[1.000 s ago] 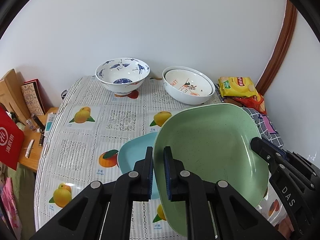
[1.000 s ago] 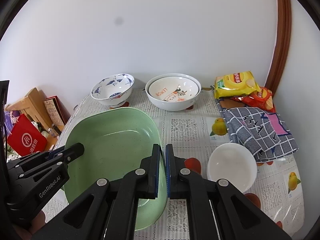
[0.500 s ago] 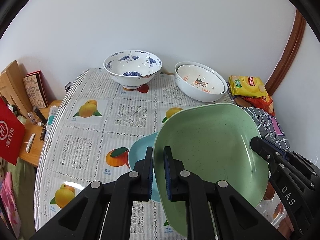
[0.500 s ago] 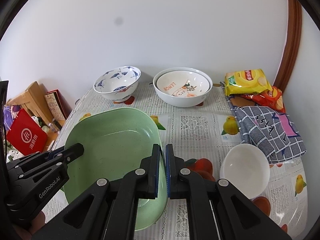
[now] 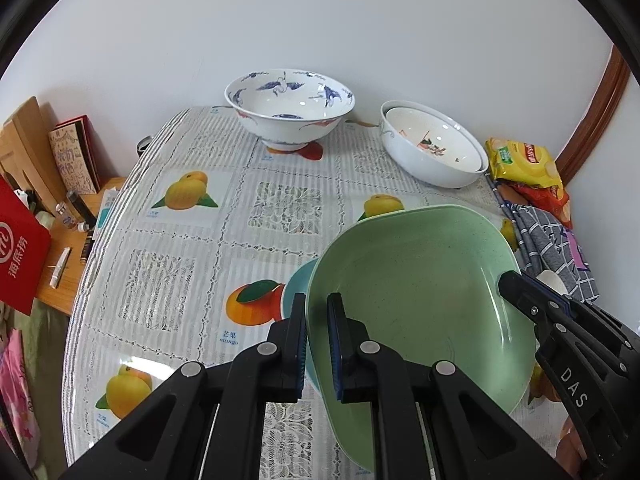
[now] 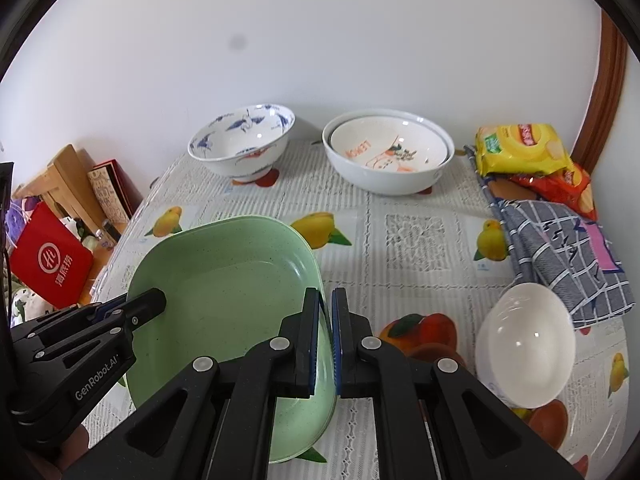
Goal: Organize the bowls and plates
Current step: 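Lower the green plate onto the blue plate and open both grippers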
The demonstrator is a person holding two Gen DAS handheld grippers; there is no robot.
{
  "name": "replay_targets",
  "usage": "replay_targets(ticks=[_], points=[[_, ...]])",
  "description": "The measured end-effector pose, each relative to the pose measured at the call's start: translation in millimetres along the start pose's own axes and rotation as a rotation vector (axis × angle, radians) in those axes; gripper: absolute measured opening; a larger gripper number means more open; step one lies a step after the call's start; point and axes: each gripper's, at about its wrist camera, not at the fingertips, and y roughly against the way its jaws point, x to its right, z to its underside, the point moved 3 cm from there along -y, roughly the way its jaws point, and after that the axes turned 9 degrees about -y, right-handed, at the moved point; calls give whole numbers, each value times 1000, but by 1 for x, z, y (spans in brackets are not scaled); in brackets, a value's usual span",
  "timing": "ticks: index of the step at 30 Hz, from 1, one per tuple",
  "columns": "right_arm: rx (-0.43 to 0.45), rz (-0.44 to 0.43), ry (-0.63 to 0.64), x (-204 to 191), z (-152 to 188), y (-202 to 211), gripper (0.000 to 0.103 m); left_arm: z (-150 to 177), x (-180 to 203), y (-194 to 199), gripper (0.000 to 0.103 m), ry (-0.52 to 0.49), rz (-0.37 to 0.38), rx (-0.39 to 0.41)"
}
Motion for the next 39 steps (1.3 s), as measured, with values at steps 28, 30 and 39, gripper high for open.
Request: replay_targets(ticks=[28,30,39], points=[[-107,33,63,-4,1,-82,9,3,-11,-64,10,22,-9,-106],[-119,17,62,-3,2,-85,11,3,-11,-64,10,20,-8,-106],[-101,-4,65,-2,2,-70,27,6,-10,-53,30,12,-46,-119]])
